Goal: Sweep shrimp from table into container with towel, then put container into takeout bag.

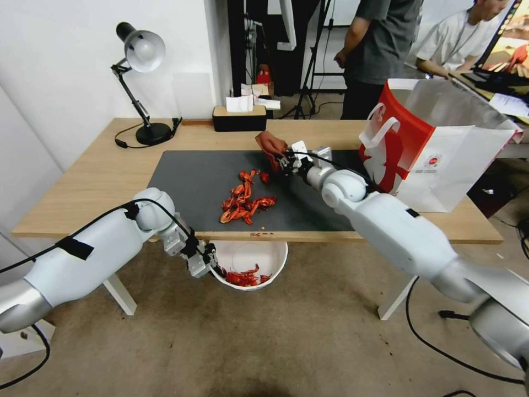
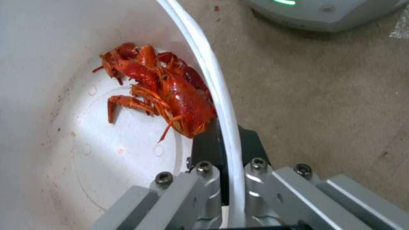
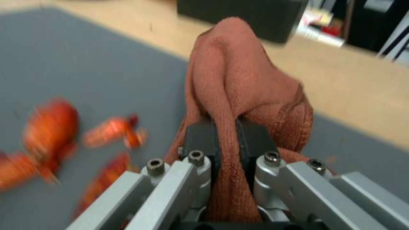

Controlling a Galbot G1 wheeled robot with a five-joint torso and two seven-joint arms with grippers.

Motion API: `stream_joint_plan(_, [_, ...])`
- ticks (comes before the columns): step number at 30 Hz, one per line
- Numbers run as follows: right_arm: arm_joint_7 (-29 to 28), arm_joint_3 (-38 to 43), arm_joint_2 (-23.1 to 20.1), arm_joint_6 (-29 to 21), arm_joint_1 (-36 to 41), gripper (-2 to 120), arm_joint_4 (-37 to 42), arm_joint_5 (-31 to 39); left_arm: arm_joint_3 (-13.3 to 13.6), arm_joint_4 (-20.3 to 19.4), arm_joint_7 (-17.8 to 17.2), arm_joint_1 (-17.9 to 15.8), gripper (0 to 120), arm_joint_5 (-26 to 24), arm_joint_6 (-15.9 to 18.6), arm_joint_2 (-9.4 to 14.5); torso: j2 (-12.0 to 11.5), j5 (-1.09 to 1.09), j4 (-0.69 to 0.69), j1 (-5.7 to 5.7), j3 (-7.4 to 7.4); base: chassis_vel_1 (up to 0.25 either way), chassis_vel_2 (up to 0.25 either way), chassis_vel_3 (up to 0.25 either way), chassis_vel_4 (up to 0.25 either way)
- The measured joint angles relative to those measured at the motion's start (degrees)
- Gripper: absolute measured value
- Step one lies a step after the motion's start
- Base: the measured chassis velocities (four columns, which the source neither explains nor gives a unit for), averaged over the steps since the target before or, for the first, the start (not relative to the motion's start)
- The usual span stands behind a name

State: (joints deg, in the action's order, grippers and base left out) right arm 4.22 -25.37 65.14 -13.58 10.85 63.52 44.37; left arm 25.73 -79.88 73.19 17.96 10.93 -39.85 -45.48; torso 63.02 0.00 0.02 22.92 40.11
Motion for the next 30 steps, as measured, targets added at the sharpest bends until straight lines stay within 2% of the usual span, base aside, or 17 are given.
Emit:
stream_joint_plan(5, [6.4,-2.5,-0.8,1.4,-0.1,5,-0.8,-0.1,-0.2,0.1,0.0,0.0,0,0.0,-0.1,-0.3,0.0,0.01,-0.04,-0.01,0.0,0.0,0.0,0.0,0.0])
stream_joint_plan(13, [11.1,-5.1,-4.4,2.9,0.5,5,3.7,0.0,-0.5,1.2,0.0,0.1,0,0.3,-0.8,-1.1,0.0,0.0,-0.02,-0.01,-0.01,0.0,0.0,0.0,0.0])
stream_joint_plan(23, [12.7,-6.2,-10.5,3.8,3.2,5,10.9,0.2,-0.6,1.6,-0.1,-0.3,0,0.3,-0.9,-1.1,0.0,0.01,-0.04,-0.01,-0.02,0.0,0.0,0.0,0.0])
stream_joint_plan(30, [12.7,-6.5,-12.6,4.0,4.6,5,14.3,0.3,-0.6,1.7,-0.1,-0.5,0,0.2,-1.0,-1.0,0.0,0.01,-0.02,-0.01,-0.02,0.0,0.0,0.0,0.0])
